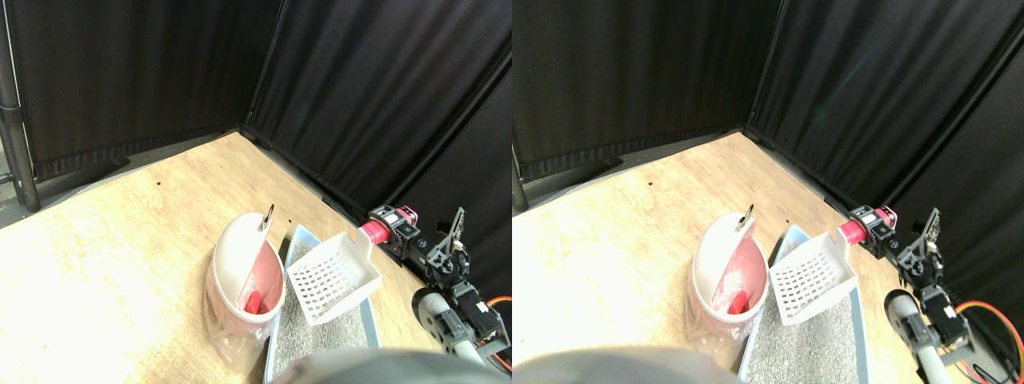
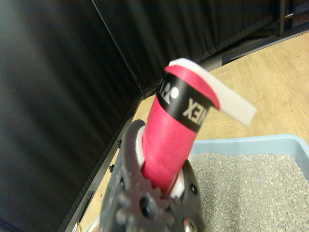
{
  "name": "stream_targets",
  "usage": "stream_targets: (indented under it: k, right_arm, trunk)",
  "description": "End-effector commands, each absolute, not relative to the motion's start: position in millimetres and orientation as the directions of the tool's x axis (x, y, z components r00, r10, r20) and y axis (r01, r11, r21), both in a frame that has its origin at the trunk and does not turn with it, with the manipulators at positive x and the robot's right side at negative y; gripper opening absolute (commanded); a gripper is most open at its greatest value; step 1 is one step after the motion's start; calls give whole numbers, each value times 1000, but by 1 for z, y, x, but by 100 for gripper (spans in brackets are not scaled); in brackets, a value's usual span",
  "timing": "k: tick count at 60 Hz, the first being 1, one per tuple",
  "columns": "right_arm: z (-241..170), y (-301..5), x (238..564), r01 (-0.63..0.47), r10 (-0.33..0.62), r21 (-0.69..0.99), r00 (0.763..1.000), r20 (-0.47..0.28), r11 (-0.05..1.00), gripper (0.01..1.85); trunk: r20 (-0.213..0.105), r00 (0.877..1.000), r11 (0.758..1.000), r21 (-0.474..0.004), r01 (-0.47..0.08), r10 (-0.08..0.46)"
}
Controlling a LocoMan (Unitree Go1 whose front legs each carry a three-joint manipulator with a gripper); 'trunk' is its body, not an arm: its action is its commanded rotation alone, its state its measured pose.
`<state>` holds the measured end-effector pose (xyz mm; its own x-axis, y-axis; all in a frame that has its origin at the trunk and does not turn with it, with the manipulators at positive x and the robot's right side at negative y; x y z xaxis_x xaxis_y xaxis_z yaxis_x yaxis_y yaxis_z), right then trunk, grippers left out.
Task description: Scoop (unimanual)
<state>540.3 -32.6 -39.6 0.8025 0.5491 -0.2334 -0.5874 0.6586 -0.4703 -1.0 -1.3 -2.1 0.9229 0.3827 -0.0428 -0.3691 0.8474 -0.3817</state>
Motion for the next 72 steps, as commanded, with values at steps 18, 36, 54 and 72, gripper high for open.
stream_targets:
  k: [18, 36, 54, 72]
  right_arm:
    - [-40, -35, 544, -557, 545, -435, 822, -165, 708, 6]
    - [-59, -88, 554, -441, 448, -166, 894, 7, 882, 6]
    - [-69, -143, 555, -319, 320, -29, 942, 100, 947, 6]
    - [-86, -193, 543, -170, 157, 116, 981, 115, 979, 6]
  trunk:
    - [-42, 927, 853, -379, -360, 372]
    - [-30, 949, 895, -325, -305, 312]
    - [-16, 979, 952, -233, -201, 203]
    - [-16, 993, 980, -162, -115, 113]
